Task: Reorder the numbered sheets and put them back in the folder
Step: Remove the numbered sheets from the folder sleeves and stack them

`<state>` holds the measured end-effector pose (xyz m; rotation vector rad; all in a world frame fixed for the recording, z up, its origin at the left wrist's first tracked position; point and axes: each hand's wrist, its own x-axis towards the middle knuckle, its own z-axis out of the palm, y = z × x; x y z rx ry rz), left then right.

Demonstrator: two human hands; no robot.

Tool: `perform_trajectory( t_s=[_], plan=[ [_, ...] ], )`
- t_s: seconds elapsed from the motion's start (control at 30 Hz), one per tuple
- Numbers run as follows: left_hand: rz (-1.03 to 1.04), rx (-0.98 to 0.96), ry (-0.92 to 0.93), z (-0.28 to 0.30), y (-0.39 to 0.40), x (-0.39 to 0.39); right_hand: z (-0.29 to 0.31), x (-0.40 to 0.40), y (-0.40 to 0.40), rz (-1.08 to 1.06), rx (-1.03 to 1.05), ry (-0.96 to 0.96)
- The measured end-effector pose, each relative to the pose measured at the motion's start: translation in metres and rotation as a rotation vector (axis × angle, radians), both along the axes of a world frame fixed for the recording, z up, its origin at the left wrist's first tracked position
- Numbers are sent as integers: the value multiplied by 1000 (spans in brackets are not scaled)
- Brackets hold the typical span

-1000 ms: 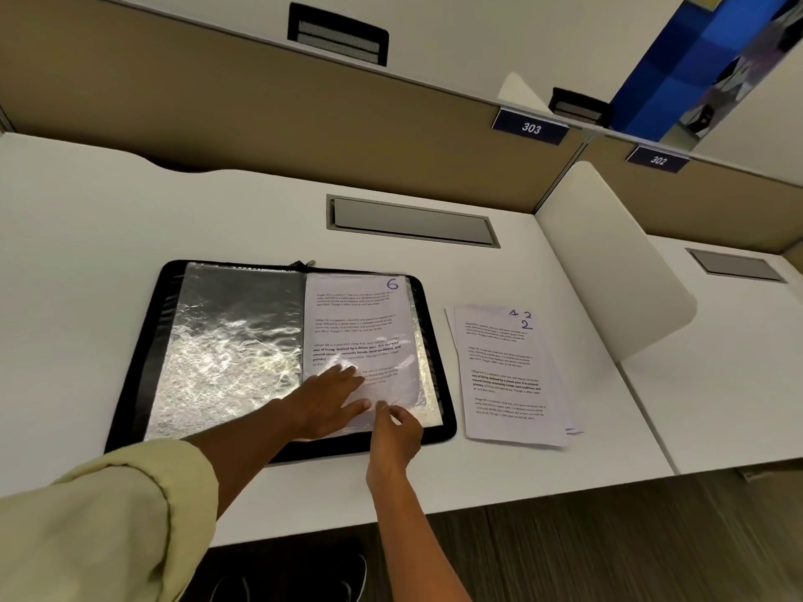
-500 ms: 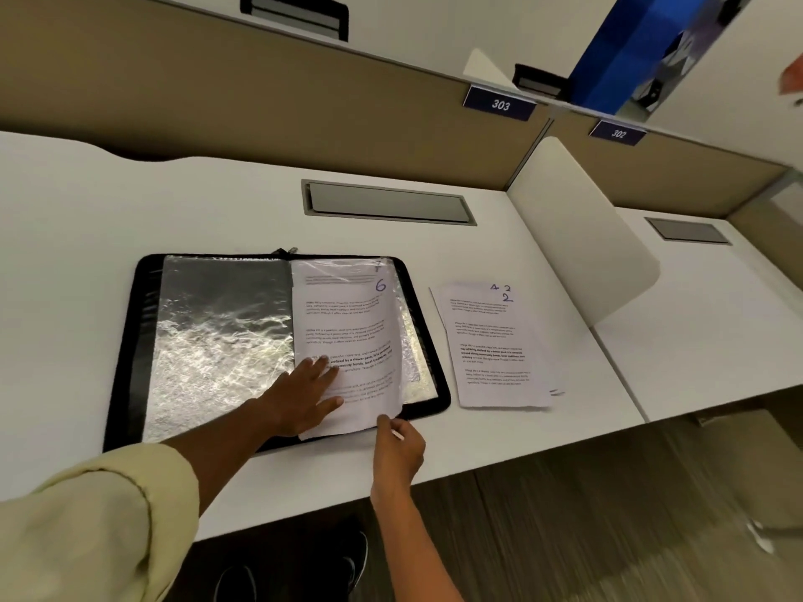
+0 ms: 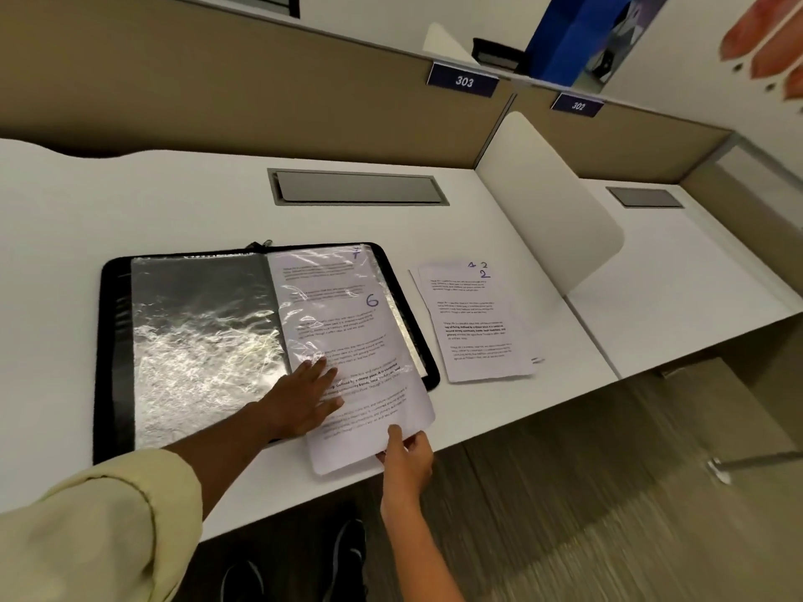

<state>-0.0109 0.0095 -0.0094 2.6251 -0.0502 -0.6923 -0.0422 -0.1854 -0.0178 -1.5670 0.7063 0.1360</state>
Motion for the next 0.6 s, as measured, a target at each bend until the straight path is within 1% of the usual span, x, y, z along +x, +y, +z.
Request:
perform_trajectory(
  t_s=[0.1, 0.17, 0.37, 0.6],
  plan=[
    [2, -16, 2, -5, 1, -5, -1, -3, 3, 14, 112, 12],
    [9, -22, 5, -5, 1, -8, -2, -3, 4, 13, 129, 28],
    [51, -13, 21, 0, -1, -18, -4, -8, -4, 58, 105, 28],
    [77, 33, 34, 7, -23, -33, -4, -25, -32, 130, 62, 12]
  ],
)
